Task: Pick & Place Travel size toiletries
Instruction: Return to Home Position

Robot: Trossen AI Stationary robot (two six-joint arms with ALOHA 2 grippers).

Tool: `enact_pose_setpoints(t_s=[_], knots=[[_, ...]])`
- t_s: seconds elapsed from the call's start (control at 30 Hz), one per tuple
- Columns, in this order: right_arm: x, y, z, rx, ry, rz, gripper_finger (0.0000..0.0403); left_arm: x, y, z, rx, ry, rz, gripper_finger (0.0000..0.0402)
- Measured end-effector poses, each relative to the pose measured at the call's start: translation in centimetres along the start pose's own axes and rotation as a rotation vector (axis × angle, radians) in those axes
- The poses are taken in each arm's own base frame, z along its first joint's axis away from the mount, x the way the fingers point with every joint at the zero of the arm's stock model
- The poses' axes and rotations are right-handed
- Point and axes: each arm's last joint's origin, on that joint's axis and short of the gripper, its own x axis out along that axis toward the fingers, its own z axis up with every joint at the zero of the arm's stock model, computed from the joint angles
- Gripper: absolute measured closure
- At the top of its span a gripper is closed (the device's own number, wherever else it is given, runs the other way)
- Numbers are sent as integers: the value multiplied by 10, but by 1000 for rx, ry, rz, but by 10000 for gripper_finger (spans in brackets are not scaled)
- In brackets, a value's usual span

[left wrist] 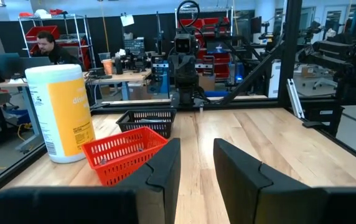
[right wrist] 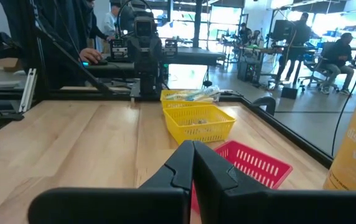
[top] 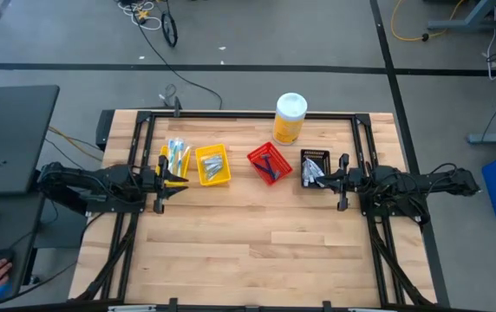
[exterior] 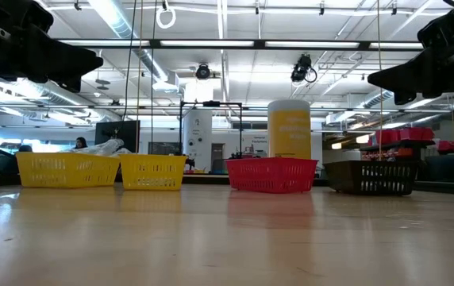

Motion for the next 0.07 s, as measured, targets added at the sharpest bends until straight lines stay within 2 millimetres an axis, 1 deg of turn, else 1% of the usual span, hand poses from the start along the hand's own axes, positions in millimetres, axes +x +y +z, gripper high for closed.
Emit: enact_pose_setpoints(t_s=[0.07], knots=[[0,0,0,0,0,1,388,0,0,0,0,0,0,297]])
